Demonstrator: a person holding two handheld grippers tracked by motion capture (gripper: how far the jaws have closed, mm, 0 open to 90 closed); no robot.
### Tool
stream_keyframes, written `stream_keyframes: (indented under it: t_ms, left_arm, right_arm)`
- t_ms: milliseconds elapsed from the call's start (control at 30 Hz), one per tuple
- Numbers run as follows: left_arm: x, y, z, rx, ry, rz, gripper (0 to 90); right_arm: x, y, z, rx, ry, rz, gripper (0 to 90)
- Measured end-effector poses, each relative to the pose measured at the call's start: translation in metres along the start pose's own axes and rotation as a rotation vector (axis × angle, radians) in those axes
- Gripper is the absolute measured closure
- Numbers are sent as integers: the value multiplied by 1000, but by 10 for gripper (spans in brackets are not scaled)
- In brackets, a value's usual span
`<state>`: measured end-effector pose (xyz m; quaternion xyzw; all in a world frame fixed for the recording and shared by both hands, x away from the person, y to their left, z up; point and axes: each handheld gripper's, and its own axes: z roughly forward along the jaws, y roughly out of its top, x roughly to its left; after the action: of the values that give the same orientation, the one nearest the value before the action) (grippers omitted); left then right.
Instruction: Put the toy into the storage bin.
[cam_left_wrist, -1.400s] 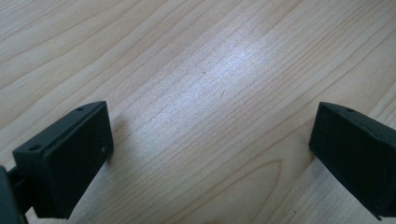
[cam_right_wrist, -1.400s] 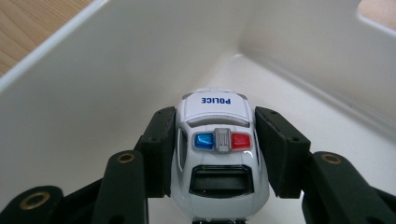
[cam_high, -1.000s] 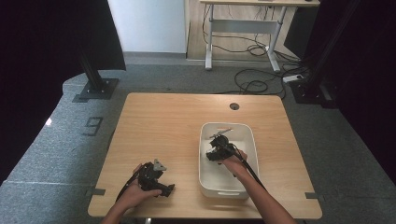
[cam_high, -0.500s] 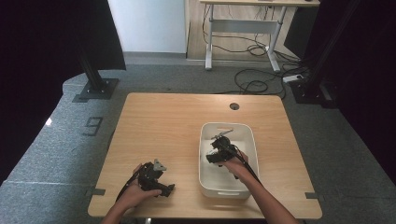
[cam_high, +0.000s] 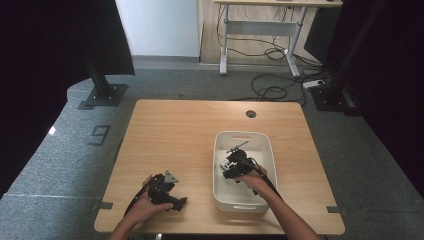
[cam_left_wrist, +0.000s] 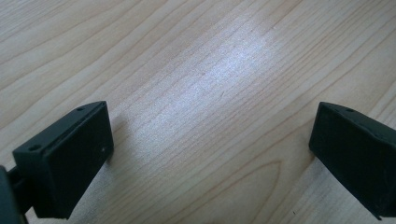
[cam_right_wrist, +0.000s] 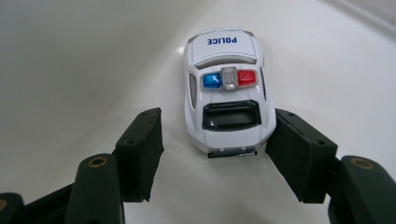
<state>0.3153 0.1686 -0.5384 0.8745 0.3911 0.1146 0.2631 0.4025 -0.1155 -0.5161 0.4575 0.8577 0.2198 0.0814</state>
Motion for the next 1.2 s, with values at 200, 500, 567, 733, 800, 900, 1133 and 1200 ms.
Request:
stream_keyframes:
  t_ms: [200, 500, 567, 733, 800, 900, 1133, 1200]
  left_arm:
    - [0, 0, 0, 0, 0, 0, 0]
    - [0, 0, 0, 0, -1, 1, 0]
    - [0, 0, 0, 0, -1, 1, 0]
    - [0, 0, 0, -1, -1, 1, 0]
    - [0, 0, 0, 0, -1, 2, 0]
    - [0, 0, 0, 0, -1, 1, 0]
    - [0, 0, 0, 0, 0, 0, 0]
    - [0, 0, 0, 0, 0, 0, 0]
  right_arm:
    - [0, 0, -2, -1, 35, 16, 394]
    - [6, 1, -1, -1, 123, 1, 417]
    - [7, 1, -1, -3, 115, -6, 417]
    - [2, 2, -5, -17, 111, 24, 412]
    - [-1, 1, -7, -25, 111, 24, 402]
    - [-2, 0, -11, -36, 110, 31, 390]
    - [-9, -4, -27, -109, 98, 35, 367]
    - [-12, -5, -31, -131, 98, 43, 364]
